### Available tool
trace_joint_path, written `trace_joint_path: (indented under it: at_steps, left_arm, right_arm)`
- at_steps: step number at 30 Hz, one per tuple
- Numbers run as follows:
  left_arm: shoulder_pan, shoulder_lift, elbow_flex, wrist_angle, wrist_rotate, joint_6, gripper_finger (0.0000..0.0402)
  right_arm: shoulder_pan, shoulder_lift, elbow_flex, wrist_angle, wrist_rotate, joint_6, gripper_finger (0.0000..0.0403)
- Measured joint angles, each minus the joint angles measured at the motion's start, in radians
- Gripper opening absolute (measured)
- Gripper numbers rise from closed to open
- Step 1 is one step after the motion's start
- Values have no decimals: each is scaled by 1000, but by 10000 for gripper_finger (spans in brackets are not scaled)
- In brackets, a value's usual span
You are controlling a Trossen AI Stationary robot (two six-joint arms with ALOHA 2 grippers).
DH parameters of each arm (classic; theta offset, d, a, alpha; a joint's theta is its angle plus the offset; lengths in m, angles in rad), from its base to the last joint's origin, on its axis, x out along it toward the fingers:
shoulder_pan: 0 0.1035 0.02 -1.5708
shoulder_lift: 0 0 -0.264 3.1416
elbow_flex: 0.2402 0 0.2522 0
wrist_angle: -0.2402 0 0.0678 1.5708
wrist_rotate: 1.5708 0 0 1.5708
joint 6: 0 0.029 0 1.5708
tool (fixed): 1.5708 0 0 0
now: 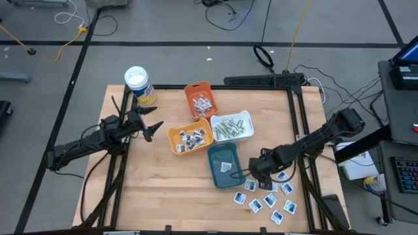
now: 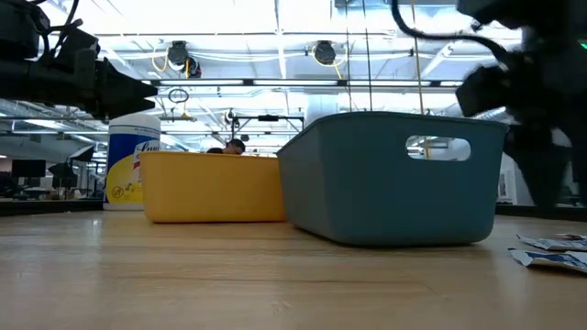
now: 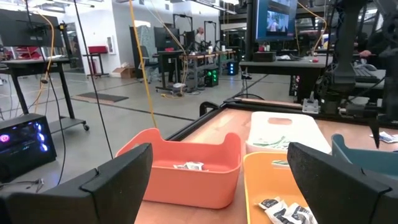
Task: Pick & Place First Aid Supplies
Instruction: Put the blue alcohol pad into the blue bin
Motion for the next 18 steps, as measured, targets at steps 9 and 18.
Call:
trace_joint_path:
  at_steps: [9,18]
  left_arm:
    - [0,0,0,0,0,0,379]
    - [0,0,0,-1,0,0,379]
  right_arm:
    - [44,55,-66,69,28,13,221]
    - [47,58,-70,82,51,38,26]
